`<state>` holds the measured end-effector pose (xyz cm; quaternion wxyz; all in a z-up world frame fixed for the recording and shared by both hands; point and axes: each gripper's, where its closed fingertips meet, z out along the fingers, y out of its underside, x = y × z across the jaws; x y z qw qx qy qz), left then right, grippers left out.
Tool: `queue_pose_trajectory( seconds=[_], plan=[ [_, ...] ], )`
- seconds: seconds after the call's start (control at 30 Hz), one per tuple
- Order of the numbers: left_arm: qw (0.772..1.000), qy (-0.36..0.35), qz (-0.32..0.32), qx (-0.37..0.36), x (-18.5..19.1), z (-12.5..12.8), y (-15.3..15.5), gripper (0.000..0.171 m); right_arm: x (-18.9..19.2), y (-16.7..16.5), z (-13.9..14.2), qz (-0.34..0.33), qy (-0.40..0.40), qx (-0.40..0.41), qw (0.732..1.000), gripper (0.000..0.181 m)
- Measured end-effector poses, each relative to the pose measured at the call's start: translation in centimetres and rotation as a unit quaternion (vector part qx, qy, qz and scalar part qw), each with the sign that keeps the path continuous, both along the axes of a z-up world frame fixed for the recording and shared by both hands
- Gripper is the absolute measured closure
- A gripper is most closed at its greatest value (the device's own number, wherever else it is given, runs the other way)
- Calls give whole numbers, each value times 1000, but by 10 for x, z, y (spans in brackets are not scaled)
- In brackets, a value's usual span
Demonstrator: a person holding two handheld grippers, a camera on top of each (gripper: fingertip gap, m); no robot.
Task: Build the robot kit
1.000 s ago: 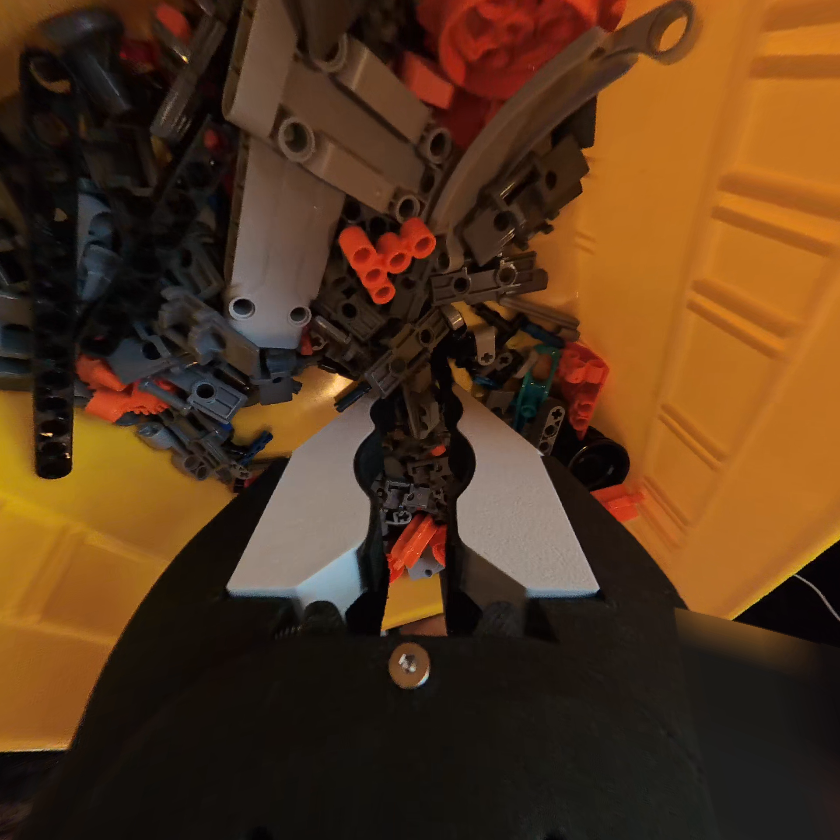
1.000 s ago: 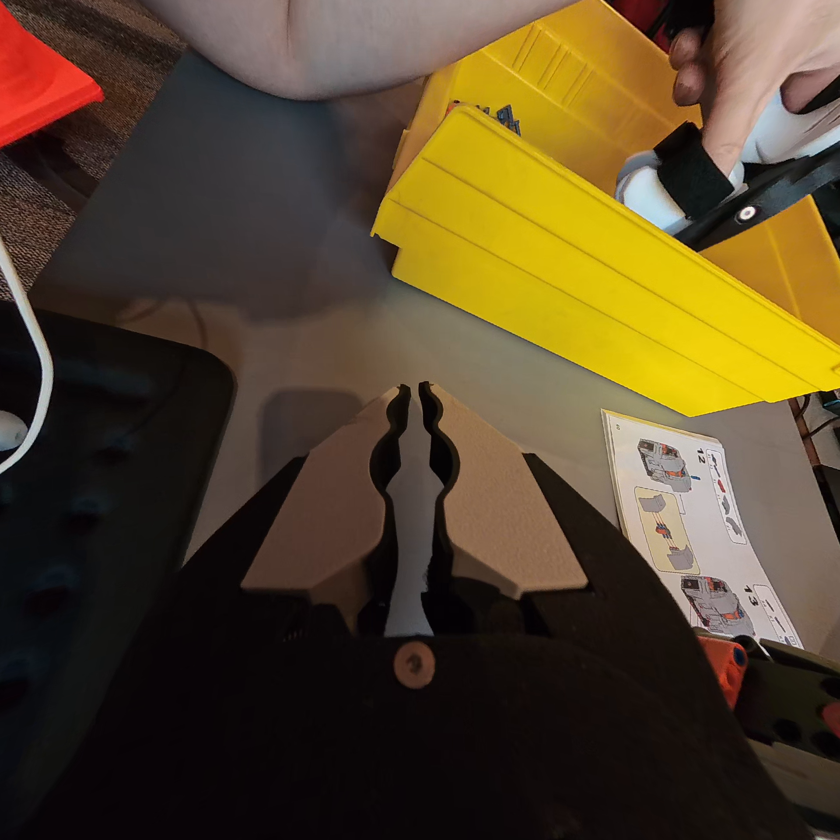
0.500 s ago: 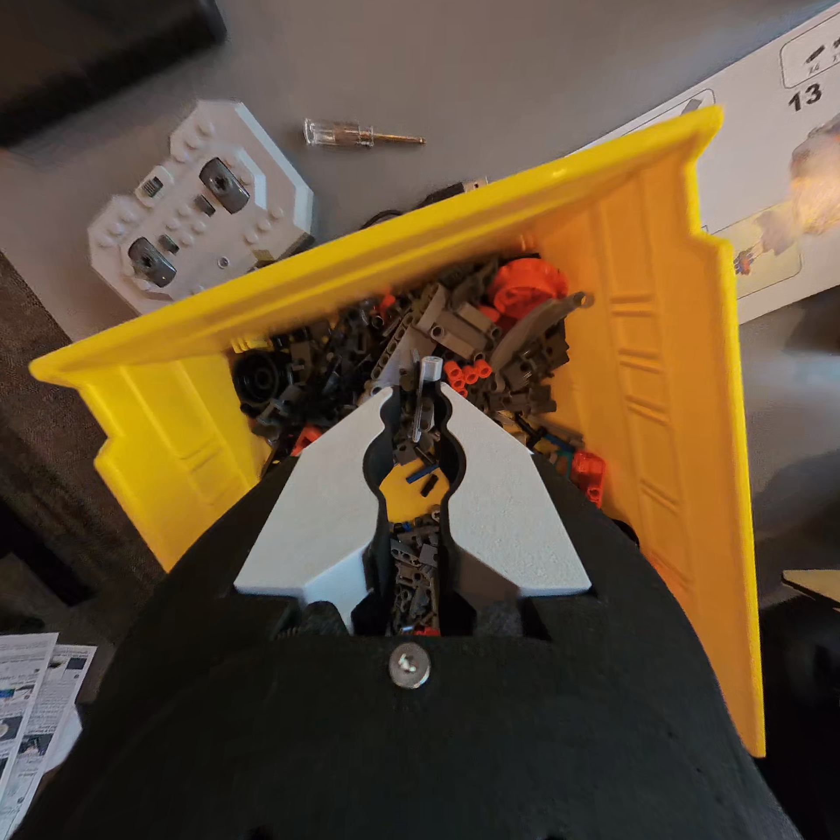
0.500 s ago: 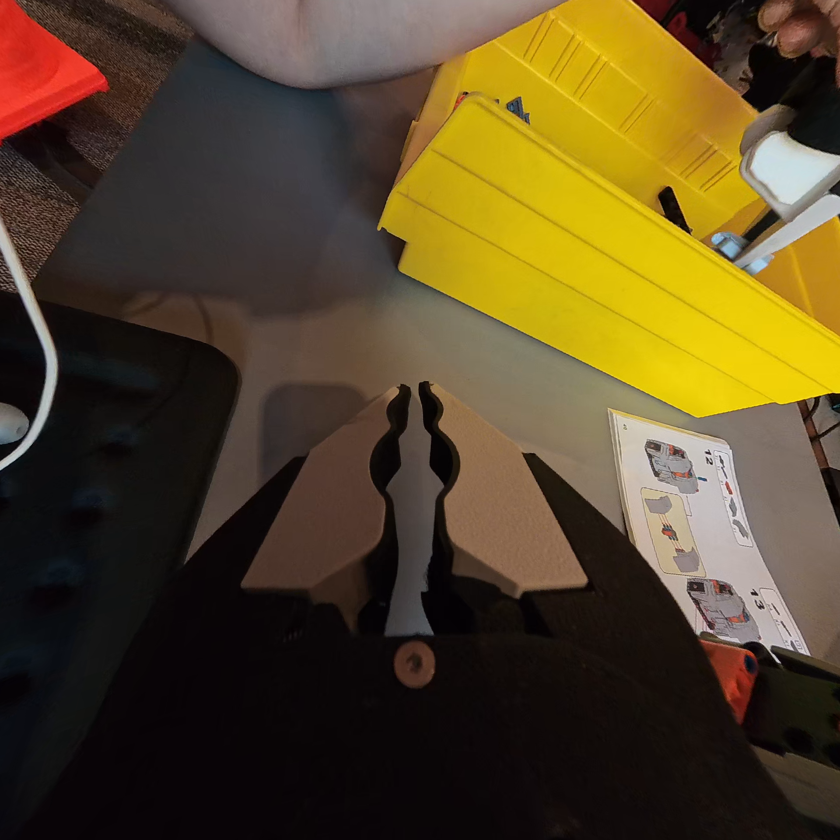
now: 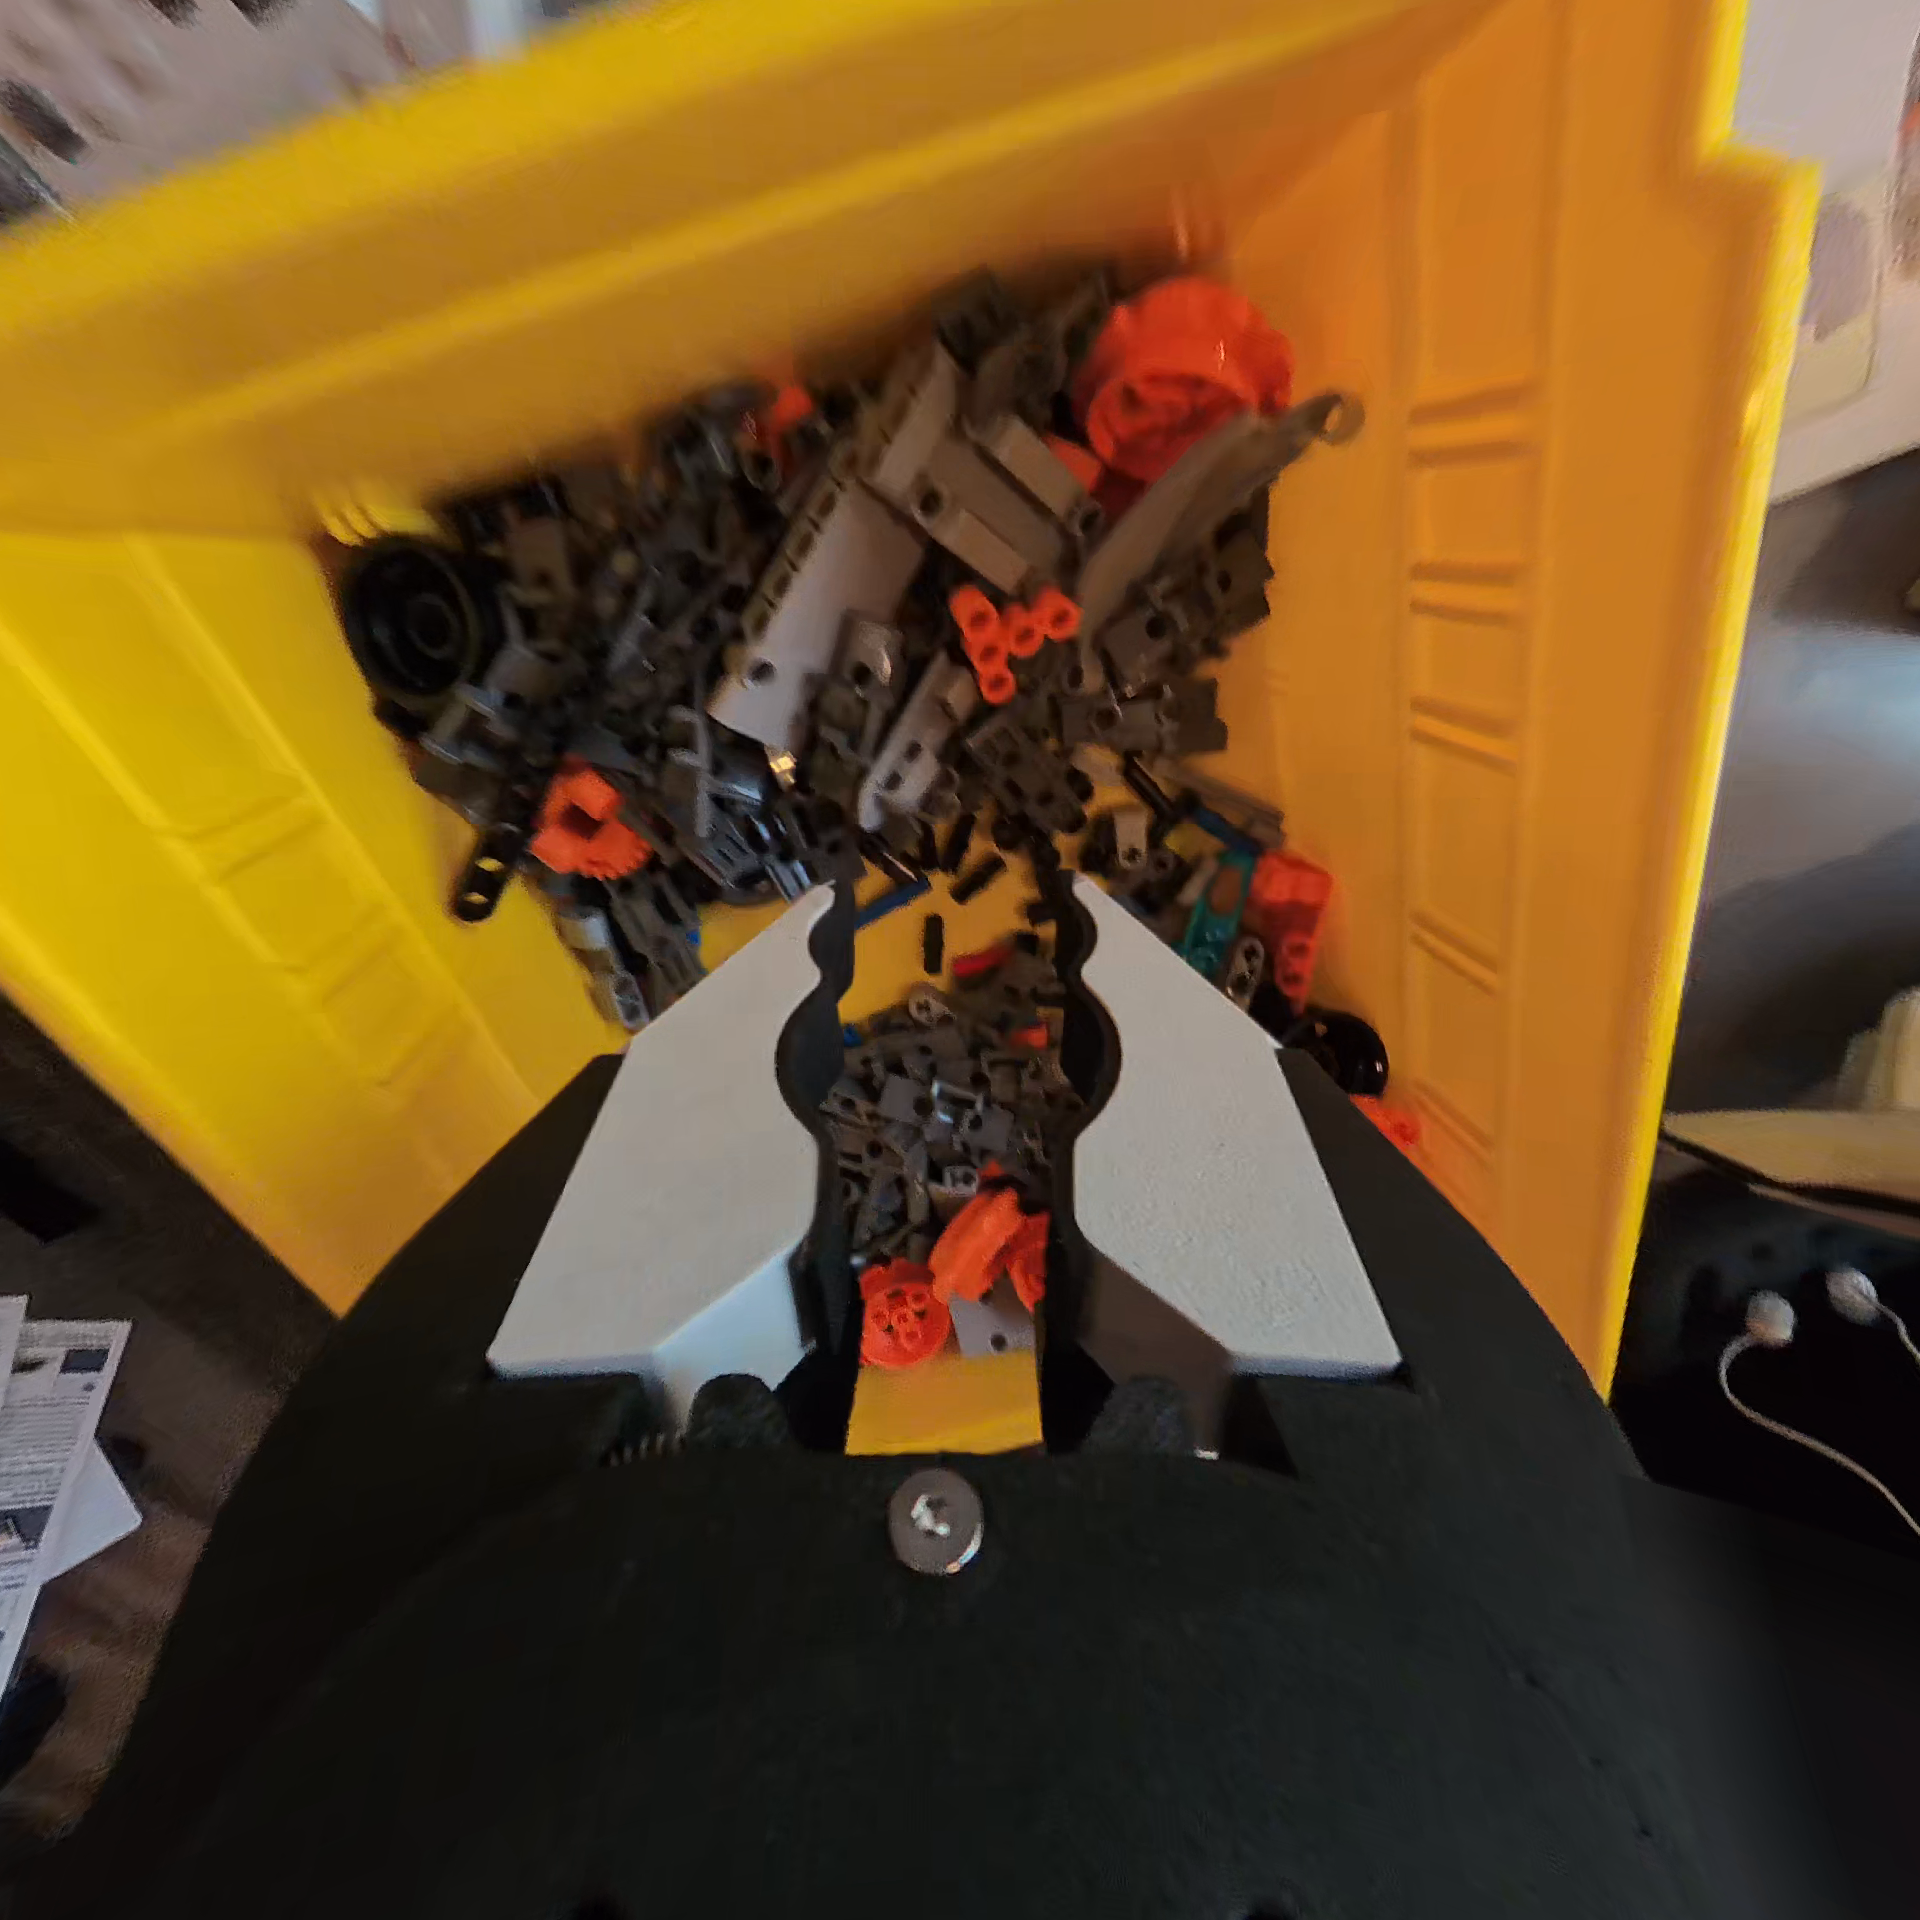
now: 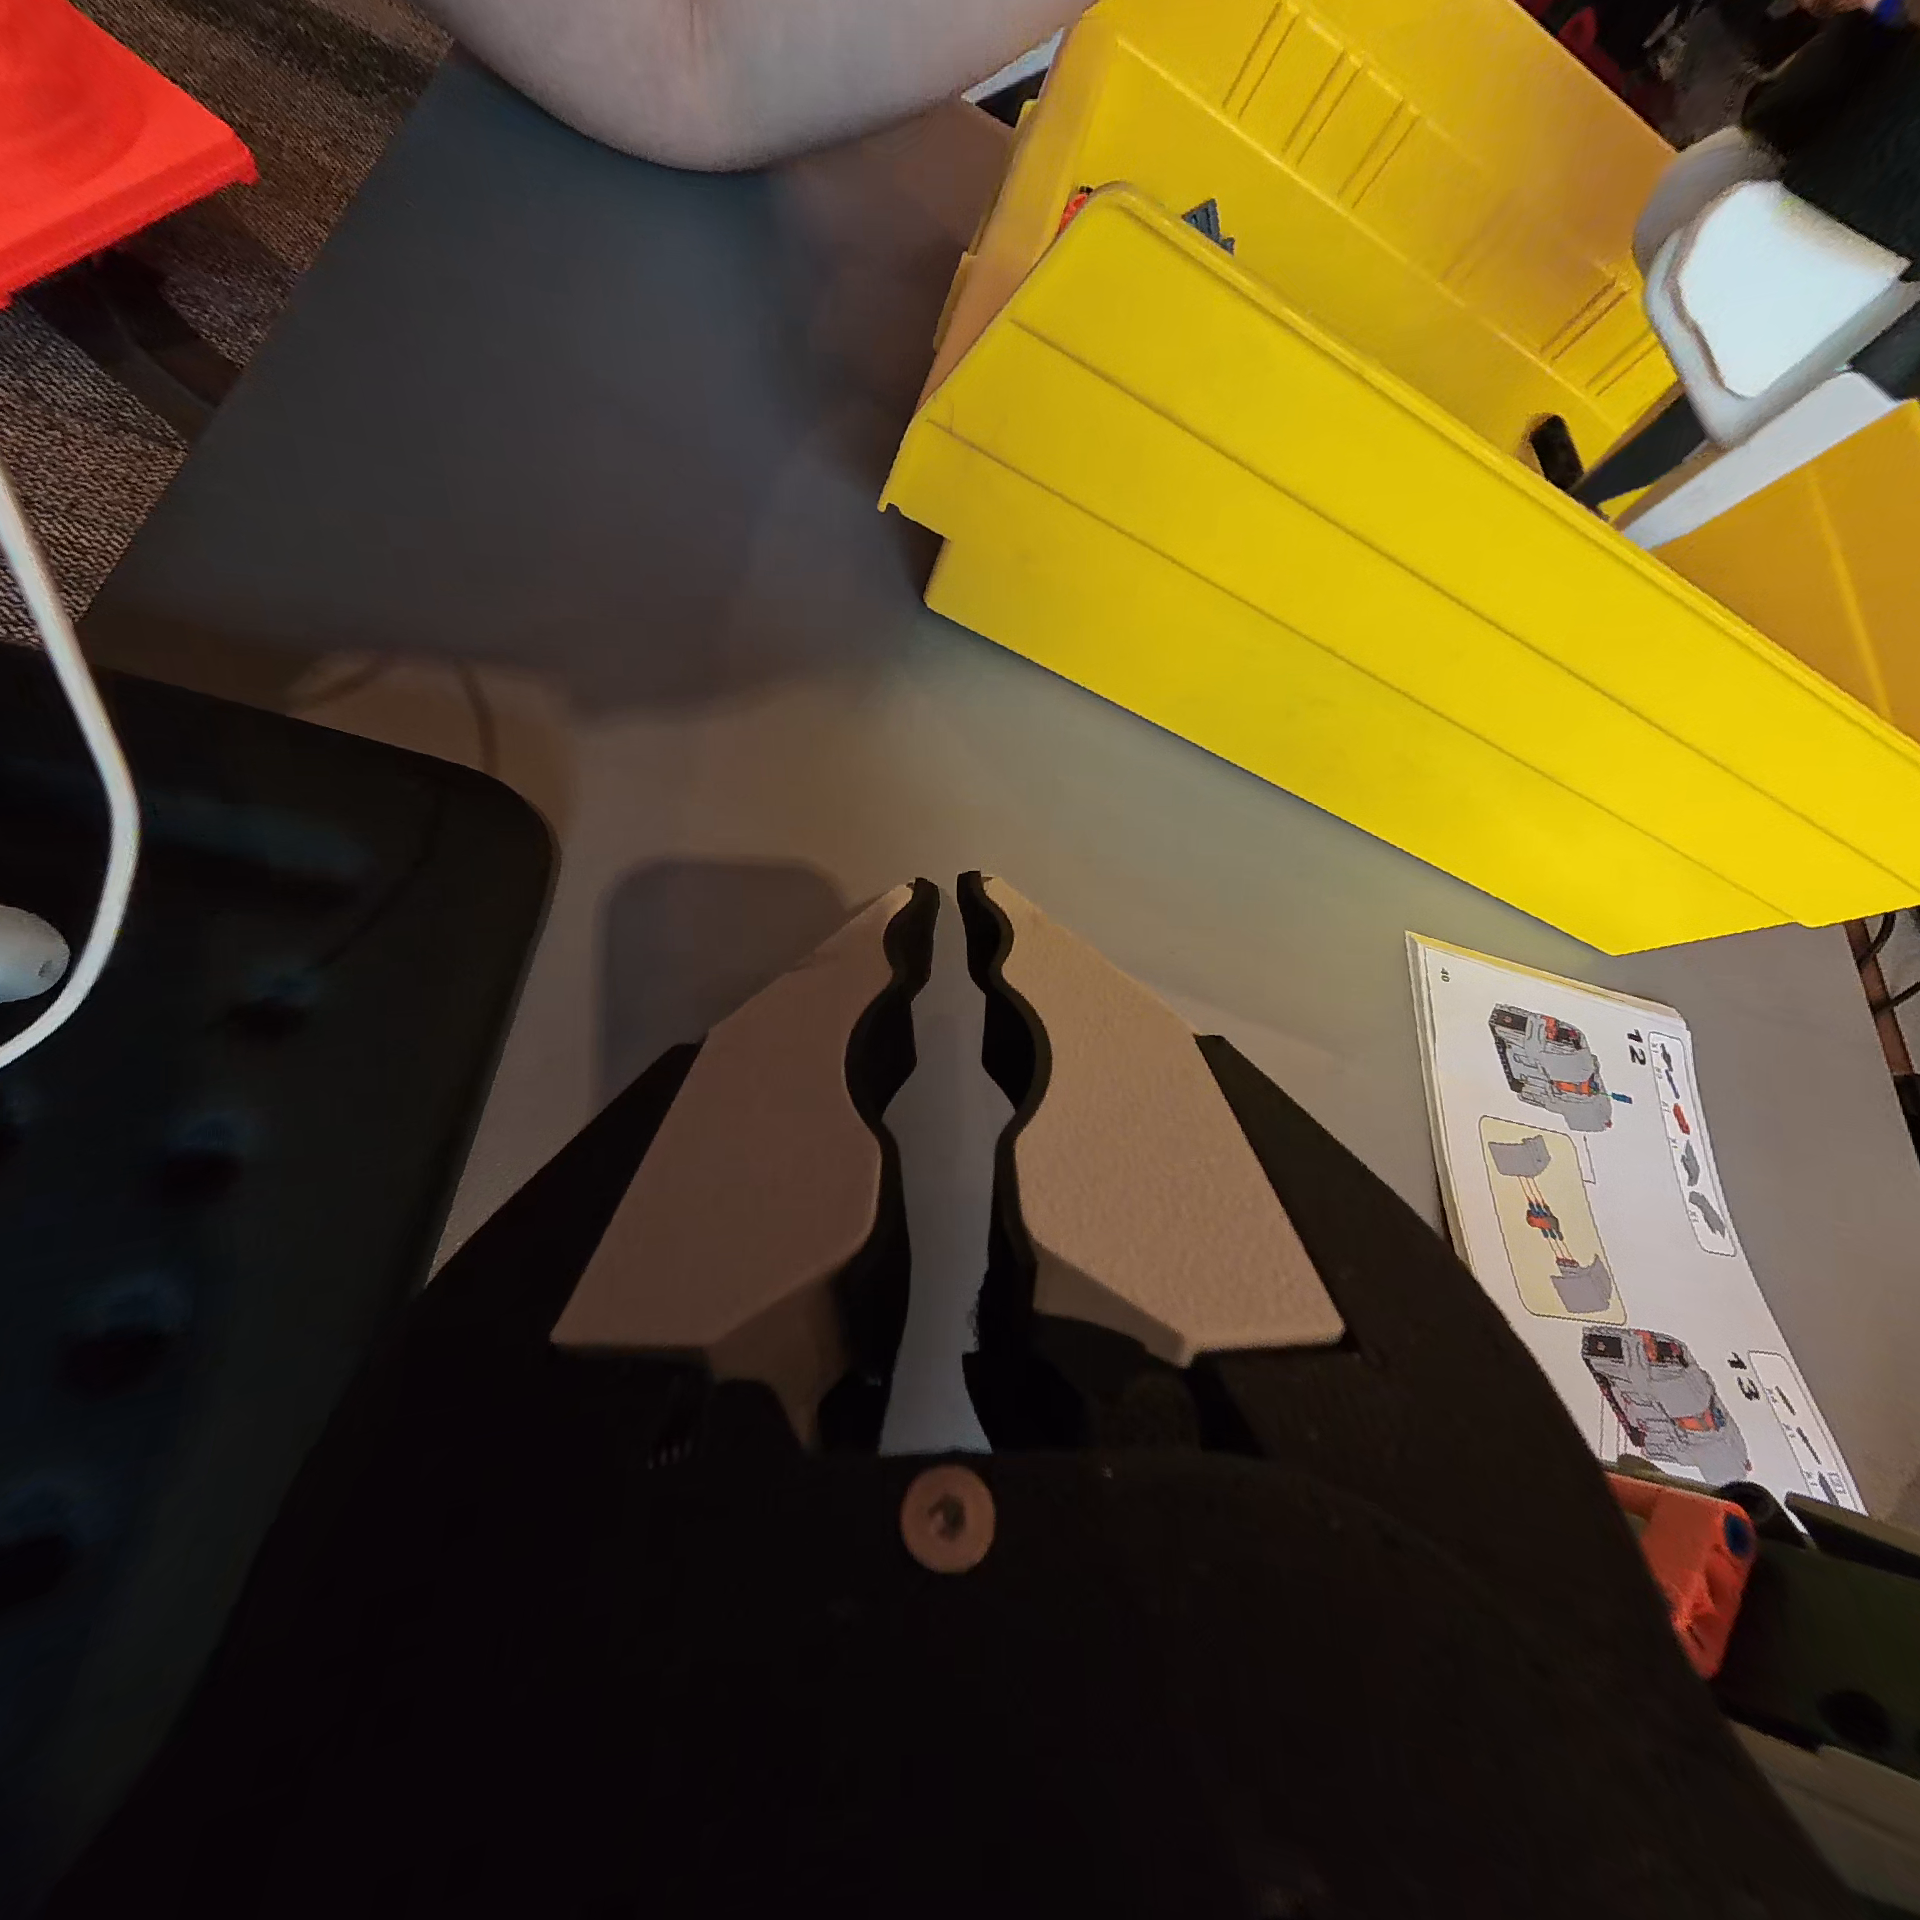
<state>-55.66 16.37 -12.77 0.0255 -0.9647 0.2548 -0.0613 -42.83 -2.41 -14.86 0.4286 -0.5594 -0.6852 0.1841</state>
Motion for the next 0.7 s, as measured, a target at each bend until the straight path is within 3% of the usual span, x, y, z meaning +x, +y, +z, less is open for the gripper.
queue_pose_trajectory(
  seconds=[0.13,0.33,0.4,0.53,0.7],
  plan=[
    [999,-16,-14,-27,14,-9,-6,136,0,0,-1,1,-3,2,1000,177],
    [998,-24,-60,-3,27,-3,-4,143,0,-1,0,3,-2,3,1000,177],
    [997,-25,-68,-39,28,-8,-17,138,0,-1,-1,3,-3,3,1000,177],
    [993,43,-56,-96,8,-28,-34,117,0,-1,-1,4,-4,5,1000,177],
    [987,77,-28,-139,-12,-34,-48,114,0,-2,-1,5,-5,6,1000,177]
  ],
)
